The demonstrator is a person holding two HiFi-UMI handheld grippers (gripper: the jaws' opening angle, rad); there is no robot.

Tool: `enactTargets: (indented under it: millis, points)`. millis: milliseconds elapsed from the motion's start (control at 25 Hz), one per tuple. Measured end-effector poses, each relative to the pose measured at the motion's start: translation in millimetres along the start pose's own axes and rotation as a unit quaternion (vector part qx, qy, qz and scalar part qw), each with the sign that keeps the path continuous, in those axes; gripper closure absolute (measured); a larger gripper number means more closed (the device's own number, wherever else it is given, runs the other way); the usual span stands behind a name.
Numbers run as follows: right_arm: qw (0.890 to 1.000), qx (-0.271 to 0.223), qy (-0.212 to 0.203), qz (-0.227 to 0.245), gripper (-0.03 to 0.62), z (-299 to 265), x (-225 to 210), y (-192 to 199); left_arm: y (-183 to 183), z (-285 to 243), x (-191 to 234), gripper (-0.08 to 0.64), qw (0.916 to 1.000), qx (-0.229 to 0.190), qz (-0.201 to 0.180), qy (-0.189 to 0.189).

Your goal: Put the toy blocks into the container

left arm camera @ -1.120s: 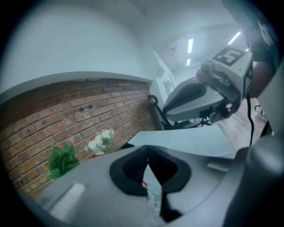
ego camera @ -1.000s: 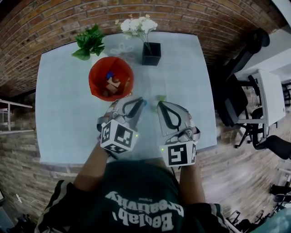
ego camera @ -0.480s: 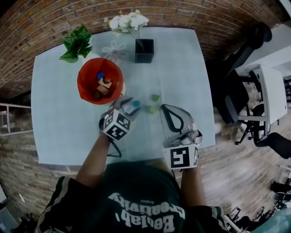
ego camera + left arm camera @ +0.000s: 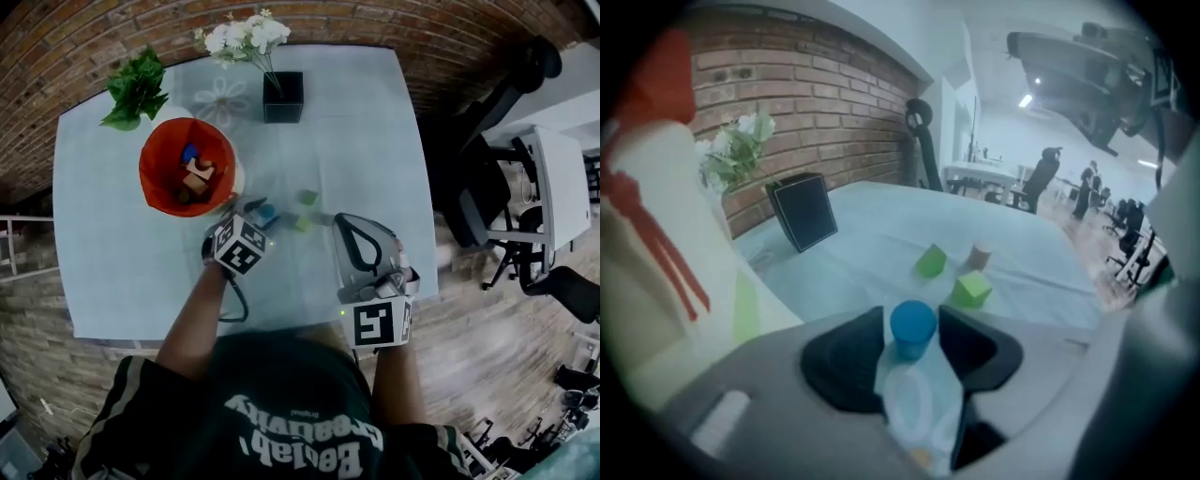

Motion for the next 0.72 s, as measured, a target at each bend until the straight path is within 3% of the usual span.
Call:
enactTargets:
  millis: [40, 320, 520, 720]
  points:
    - [1.0, -0.001, 0.0, 0.0, 0.584, 0.1, -1.9, 0.7, 0.0, -0.9, 0.7, 0.417, 1.0, 0.002, -0.001, -0.005]
    - [1.0, -0.012, 0.002, -0.002, 0.584, -3.9, -4.2, 4.8, -4.4, 3.2, -1.7, 0.419, 0.9998, -0.002, -0.009, -0.016]
    - [0.999, -0.03, 0.013, -0.002, 0.584, -7.7, -6.7, -1.3, -44.5, 28.2, -14.9, 0.419, 0.9975, -0.06, -0.037, -0.013]
    - [0.996, -0.07, 0.048, -0.001, 0.584, -5.8, -12.0, -20.9, -92.1, 76.6, -28.7, 0.419, 0.9877, -0.129, -0.081, -0.035]
Point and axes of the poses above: the fingertips, and each gripper's own axes: z backward along the fingers, x to its left, y out of its underside, the point moved 10 cm from there along z, backward along the fingers, and after that the axes turned 15 degrees about -x, right-handed, at the moved point
